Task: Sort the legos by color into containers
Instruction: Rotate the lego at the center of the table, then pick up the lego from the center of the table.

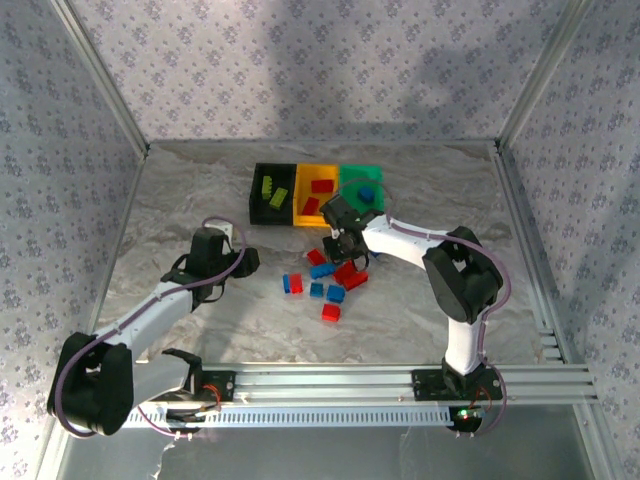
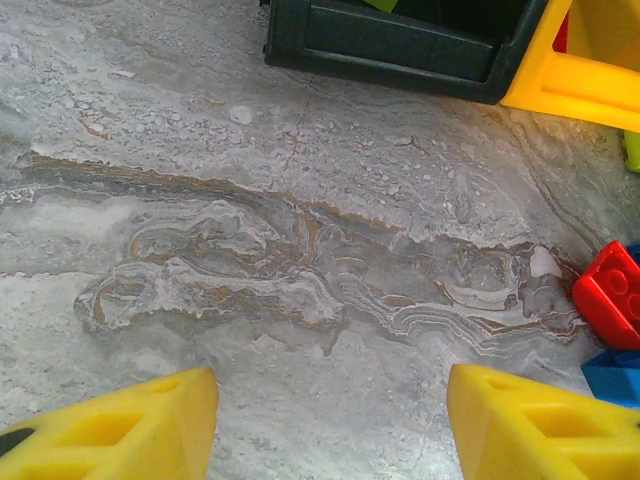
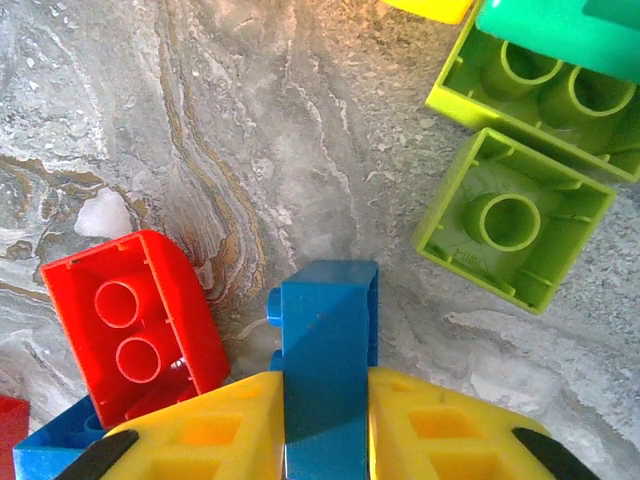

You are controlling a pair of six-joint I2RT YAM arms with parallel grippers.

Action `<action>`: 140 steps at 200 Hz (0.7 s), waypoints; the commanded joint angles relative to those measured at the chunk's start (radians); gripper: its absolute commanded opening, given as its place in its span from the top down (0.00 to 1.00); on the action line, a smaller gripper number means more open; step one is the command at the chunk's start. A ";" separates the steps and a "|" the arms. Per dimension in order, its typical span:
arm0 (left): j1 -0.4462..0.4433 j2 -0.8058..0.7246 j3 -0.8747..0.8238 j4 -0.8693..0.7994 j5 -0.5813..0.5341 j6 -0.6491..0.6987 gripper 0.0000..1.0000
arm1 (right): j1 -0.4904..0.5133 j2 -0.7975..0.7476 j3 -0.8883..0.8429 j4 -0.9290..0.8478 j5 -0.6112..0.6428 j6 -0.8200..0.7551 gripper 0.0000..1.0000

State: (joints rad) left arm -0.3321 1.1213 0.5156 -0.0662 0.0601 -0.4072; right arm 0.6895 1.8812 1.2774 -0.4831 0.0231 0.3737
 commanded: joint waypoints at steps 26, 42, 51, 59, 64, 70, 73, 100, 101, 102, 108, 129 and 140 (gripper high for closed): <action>-0.001 0.005 0.004 0.020 0.017 0.018 0.38 | 0.007 0.024 0.029 -0.055 0.033 -0.014 0.59; -0.001 0.005 0.004 0.020 0.015 0.018 0.38 | 0.007 0.033 0.033 -0.052 0.030 -0.010 0.59; -0.001 0.004 0.004 0.019 0.015 0.017 0.38 | 0.007 0.040 0.036 -0.051 0.034 -0.010 0.59; 0.000 0.004 0.004 0.020 0.017 0.018 0.38 | 0.005 0.048 0.040 -0.051 0.034 -0.012 0.59; -0.001 0.005 0.004 0.020 0.017 0.018 0.38 | 0.004 0.054 0.047 -0.052 0.032 -0.012 0.59; -0.001 0.005 0.003 0.019 0.017 0.018 0.38 | 0.002 0.061 0.049 -0.053 0.032 -0.012 0.59; -0.001 0.003 0.003 0.020 0.017 0.017 0.38 | 0.002 0.064 0.051 -0.052 0.031 -0.012 0.59; -0.001 0.005 0.004 0.019 0.015 0.019 0.38 | 0.004 0.074 0.058 -0.055 0.030 -0.013 0.66; -0.001 0.004 0.004 0.019 0.015 0.019 0.38 | 0.004 0.073 0.057 -0.054 0.031 -0.013 0.67; 0.000 0.003 0.004 0.019 0.015 0.019 0.38 | 0.003 0.072 0.057 -0.055 0.031 -0.013 0.67; -0.001 0.003 0.004 0.019 0.016 0.019 0.38 | 0.004 0.066 0.055 -0.054 0.033 -0.015 0.69; -0.001 0.005 0.003 0.020 0.015 0.019 0.38 | 0.006 0.034 0.054 -0.065 0.033 -0.016 0.71; -0.001 0.006 0.003 0.021 0.015 0.019 0.38 | 0.008 0.009 0.056 -0.075 0.035 -0.018 0.71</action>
State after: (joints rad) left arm -0.3321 1.1221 0.5156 -0.0662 0.0601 -0.4072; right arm 0.6895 1.9442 1.3117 -0.5095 0.0391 0.3618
